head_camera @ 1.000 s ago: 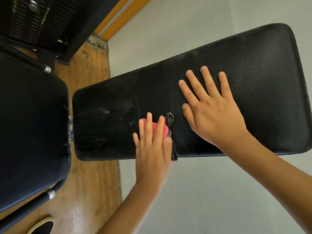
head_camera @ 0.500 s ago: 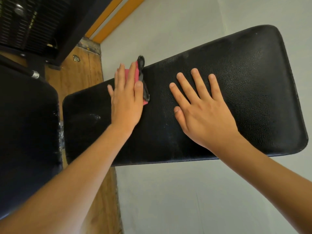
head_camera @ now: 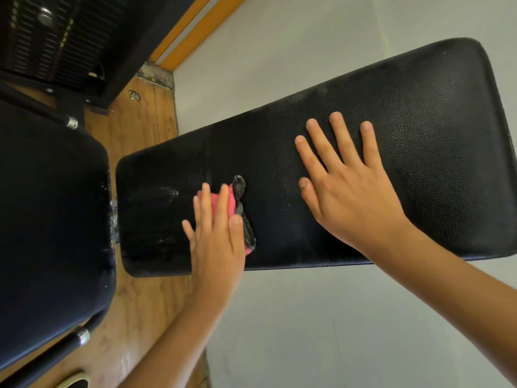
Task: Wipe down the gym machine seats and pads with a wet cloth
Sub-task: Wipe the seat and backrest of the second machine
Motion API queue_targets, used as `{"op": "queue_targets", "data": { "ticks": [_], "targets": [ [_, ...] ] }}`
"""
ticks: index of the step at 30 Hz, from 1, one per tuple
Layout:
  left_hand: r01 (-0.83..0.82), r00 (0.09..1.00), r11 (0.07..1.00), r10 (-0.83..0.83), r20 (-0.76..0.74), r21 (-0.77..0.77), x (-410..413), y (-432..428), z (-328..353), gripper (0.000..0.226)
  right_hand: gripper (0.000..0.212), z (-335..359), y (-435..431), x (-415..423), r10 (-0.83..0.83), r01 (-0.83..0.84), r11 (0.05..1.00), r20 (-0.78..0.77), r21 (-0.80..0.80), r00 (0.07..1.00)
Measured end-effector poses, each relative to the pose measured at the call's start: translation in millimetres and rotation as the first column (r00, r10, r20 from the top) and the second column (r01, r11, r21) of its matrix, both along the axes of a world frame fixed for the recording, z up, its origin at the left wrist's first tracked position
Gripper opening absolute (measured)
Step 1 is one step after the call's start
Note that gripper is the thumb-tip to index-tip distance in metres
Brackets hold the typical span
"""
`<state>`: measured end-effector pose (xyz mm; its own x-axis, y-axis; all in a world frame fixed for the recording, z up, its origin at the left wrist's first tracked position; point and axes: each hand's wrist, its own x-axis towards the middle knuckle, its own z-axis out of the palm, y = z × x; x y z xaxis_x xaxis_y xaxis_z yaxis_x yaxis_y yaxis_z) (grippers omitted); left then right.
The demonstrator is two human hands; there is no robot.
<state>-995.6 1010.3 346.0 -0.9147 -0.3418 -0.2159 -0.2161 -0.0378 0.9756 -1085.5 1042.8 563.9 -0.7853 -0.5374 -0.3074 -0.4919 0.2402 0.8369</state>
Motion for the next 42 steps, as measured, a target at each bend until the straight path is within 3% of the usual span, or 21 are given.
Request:
{"op": "queue_targets", "data": {
  "ticks": [7,13,19,23,32,37,42],
  "targets": [
    [-0.072,0.997,0.997,0.072,-0.013,0.01,-71,-50,-25,0.052,0.068,-61,-30,17,0.034,-0.024,0.998,0.168,-0.061,0.985],
    [-0.069,0.997,0.997,0.068,-0.021,-0.028,-98,-74,-58,0.051,0.078,-90,-23,13,-0.037,0.024,0.994,0.123,0.103,0.992],
    [-0.054,0.997,0.998,0.052,-0.06,-0.033,-117,-90,-71,0.051,0.079,-94,-23,13,-0.017,0.006,0.991,0.078,0.137,0.997],
    [-0.041,0.994,0.998,0.037,-0.106,-0.043,-89,-77,-74,0.052,0.08,-94,-23,13,-0.018,0.009,0.991,0.069,0.133,0.997],
    [0.054,0.997,0.998,-0.053,-0.062,0.014,57,14,-68,0.053,0.08,-95,-24,14,-0.002,-0.006,0.994,0.077,0.105,0.997],
    [0.053,0.998,0.999,-0.053,-0.038,0.011,14,-18,-76,0.05,0.081,-96,-25,13,-0.006,-0.003,0.993,0.08,0.115,0.997],
    [-0.074,0.997,0.995,0.073,0.013,0.069,-86,-80,-87,0.052,0.084,-96,-24,13,-0.008,-0.002,0.991,0.078,0.134,0.997]
  ]
}}
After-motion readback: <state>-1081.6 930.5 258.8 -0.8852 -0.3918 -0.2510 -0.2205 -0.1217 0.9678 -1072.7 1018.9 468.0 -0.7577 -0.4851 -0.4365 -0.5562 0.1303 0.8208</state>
